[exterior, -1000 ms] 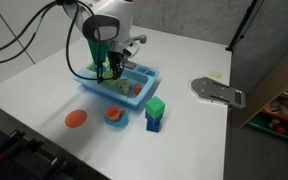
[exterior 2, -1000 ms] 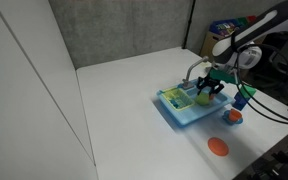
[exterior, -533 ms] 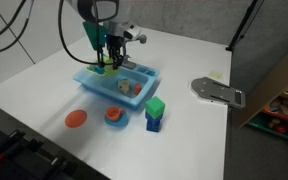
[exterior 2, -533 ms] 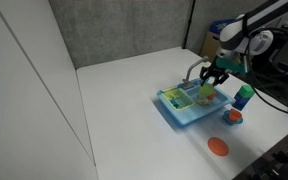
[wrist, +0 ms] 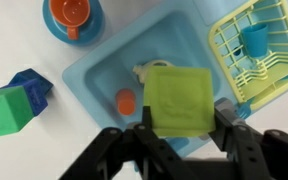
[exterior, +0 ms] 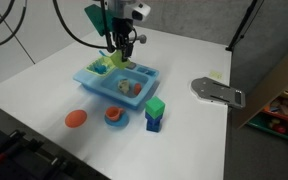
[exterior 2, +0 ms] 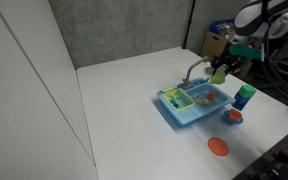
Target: Take the green block out of the sink and place it on top of the stack
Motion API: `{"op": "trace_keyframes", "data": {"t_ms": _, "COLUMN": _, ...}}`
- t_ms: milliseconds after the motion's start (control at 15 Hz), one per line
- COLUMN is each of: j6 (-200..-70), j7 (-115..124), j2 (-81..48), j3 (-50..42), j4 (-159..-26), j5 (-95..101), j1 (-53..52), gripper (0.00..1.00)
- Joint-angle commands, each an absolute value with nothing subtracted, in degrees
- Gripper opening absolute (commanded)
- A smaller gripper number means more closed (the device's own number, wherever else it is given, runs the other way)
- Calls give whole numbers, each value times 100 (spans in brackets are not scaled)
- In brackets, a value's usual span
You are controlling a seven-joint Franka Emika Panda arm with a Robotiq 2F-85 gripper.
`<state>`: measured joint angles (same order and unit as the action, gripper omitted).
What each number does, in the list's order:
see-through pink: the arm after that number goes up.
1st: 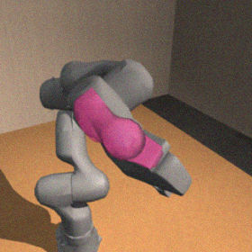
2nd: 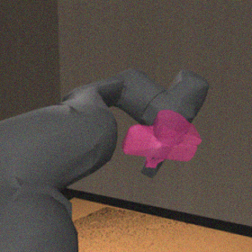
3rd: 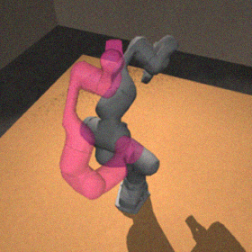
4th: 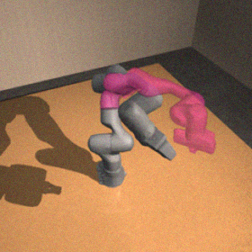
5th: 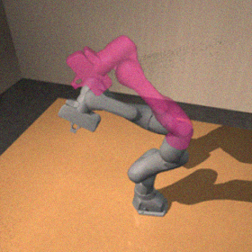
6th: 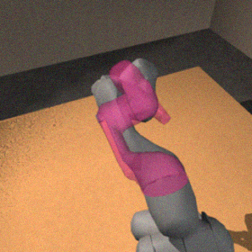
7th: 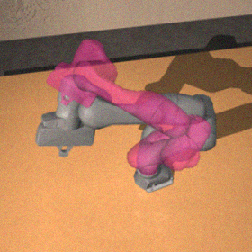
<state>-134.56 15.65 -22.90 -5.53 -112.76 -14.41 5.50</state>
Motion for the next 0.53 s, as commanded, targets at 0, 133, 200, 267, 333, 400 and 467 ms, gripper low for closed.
{"op": "trace_keyframes", "data": {"t_ms": 0, "j6": -13542, "j7": 1712, "j2": -1634, "j3": -802, "j4": -11783, "j5": -922, "j1": 465, "gripper": 31}}
{"op": "trace_keyframes", "data": {"t_ms": 133, "j6": -13587, "j7": 1794, "j2": -1423, "j3": -909, "j4": -11936, "j5": -645, "j1": 486, "gripper": 31}}
{"op": "trace_keyframes", "data": {"t_ms": 200, "j6": -13613, "j7": 1838, "j2": -1340, "j3": -967, "j4": -12005, "j5": -517, "j1": 507, "gripper": 31}}
{"op": "trace_keyframes", "data": {"t_ms": 267, "j6": -13644, "j7": 1885, "j2": -1269, "j3": -1023, "j4": -12063, "j5": -392, "j1": 523, "gripper": 31}}
{"op": "trace_keyframes", "data": {"t_ms": 333, "j6": -13716, "j7": 1942, "j2": -1216, "j3": -1093, "j4": -12121, "j5": -257, "j1": 543, "gripper": 31}}
{"op": "trace_keyframes", "data": {"t_ms": 400, "j6": -13786, "j7": 1999, "j2": -1174, "j3": -1150, "j4": -12167, "j5": -146, "j1": 561, "gripper": 31}}
{"op": "trace_keyframes", "data": {"t_ms": 467, "j6": -13849, "j7": 2058, "j2": -1158, "j3": -1215, "j4": -12208, "j5": -42, "j1": 589, "gripper": 31}}
